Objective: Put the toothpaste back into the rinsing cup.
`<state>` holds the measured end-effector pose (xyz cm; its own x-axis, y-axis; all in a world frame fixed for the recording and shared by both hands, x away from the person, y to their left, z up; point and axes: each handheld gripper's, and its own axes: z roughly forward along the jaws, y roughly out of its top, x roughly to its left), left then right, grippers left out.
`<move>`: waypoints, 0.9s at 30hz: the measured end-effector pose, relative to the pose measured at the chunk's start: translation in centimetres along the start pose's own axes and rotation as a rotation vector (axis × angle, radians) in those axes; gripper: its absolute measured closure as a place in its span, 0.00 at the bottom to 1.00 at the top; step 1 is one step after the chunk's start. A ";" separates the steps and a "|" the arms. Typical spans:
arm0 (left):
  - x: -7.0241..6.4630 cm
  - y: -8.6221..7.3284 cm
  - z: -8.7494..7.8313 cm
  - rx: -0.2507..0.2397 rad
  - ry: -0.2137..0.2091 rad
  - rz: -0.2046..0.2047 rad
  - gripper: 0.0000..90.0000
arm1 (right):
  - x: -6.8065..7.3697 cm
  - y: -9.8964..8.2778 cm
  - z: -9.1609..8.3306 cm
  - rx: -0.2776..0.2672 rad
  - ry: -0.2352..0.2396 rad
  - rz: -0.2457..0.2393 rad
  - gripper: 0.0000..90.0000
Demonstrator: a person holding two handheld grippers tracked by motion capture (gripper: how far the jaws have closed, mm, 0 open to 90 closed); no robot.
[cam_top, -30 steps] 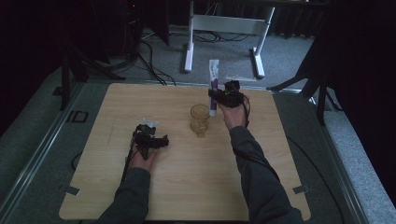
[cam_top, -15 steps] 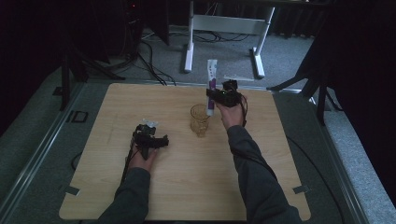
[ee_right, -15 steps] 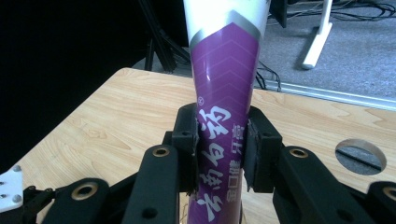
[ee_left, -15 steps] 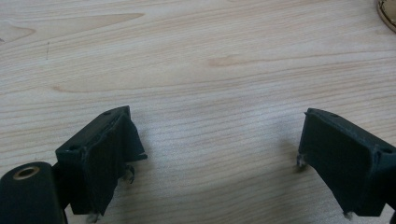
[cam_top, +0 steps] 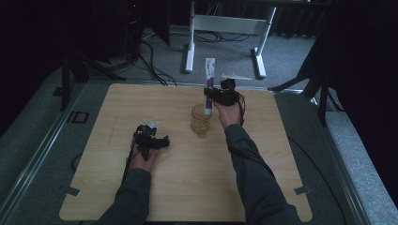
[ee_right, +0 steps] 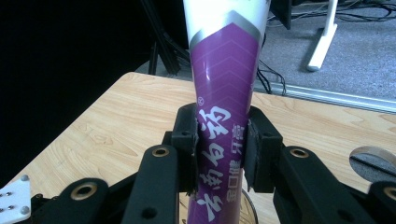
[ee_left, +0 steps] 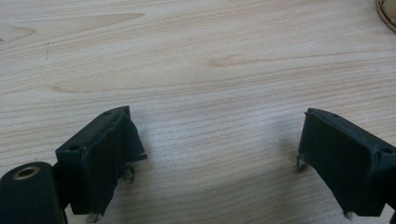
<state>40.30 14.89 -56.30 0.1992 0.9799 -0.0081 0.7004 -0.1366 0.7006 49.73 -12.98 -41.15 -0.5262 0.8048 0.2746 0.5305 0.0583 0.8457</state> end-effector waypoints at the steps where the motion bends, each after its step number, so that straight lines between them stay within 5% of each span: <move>1: 0.0 0.0 0.0 0.000 0.000 0.000 0.11 | 0.0 0.0 0.1 0.001 -0.002 0.004 0.77; 14: 0.0 0.0 0.0 0.000 0.000 0.000 0.11 | 0.4 -0.3 0.9 0.008 -0.005 0.002 0.77; 27: 0.0 0.0 0.0 -0.001 0.000 0.000 0.11 | 1.1 -1.6 1.6 0.052 -0.023 -0.058 0.76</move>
<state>40.30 14.88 -56.31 0.1990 0.9800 -0.0083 0.7001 -0.1362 0.7010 49.39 -11.21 -42.92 -0.5418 0.8127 0.2143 0.5333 0.1354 0.8350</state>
